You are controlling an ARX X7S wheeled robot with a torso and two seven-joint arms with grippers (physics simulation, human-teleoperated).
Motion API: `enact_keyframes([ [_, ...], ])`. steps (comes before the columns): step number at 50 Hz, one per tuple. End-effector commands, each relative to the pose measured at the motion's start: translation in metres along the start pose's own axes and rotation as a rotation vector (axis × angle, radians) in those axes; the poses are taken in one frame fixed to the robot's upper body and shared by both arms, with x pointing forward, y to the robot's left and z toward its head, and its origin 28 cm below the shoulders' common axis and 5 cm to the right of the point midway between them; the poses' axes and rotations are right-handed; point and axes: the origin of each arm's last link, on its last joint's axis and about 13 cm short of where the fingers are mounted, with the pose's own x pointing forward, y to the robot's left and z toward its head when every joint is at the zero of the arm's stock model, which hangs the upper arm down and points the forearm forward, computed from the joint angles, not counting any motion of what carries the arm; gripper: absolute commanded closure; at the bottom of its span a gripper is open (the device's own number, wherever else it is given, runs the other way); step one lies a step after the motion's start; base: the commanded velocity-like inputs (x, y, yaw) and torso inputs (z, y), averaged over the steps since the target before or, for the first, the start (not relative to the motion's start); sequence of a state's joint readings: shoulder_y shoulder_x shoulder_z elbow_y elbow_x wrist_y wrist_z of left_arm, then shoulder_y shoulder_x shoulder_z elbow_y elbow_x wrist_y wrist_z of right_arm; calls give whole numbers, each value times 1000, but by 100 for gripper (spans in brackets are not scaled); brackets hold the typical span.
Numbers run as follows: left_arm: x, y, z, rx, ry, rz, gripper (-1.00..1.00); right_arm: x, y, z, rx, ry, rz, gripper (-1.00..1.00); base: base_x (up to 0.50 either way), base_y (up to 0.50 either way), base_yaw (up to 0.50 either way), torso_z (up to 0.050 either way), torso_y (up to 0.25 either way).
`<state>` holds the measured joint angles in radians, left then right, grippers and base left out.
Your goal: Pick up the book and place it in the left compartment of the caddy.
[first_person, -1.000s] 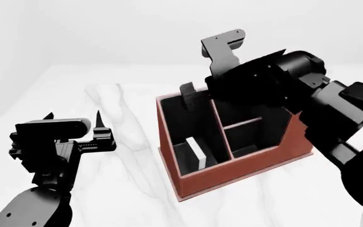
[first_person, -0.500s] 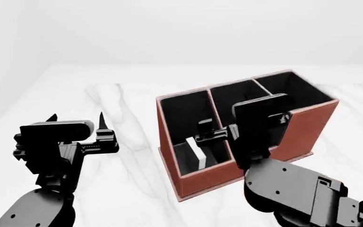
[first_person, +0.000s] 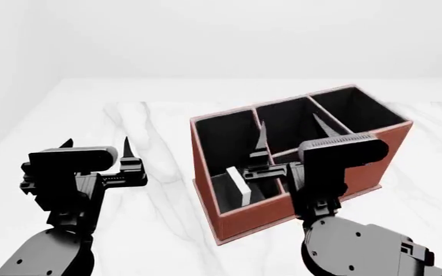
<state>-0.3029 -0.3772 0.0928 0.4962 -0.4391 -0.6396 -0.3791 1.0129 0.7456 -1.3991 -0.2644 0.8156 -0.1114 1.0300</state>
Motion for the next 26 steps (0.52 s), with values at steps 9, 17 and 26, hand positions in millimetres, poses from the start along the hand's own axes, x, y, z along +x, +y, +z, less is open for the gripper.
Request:
enact_keyframes([
  [9, 0, 0, -1, -1, 1, -1, -100, -6, -1, 8, 26, -200, -87, -100, 0, 0, 0, 0, 0],
  [17, 0, 0, -1, 0, 0, -1, -100, -7, -2, 11, 35, -222, -94, -100, 0, 0, 0, 0, 0],
  [26, 0, 0, 0, 1, -1, -1, -100, -8, -3, 20, 36, -251, -96, -100, 0, 0, 0, 0, 0],
])
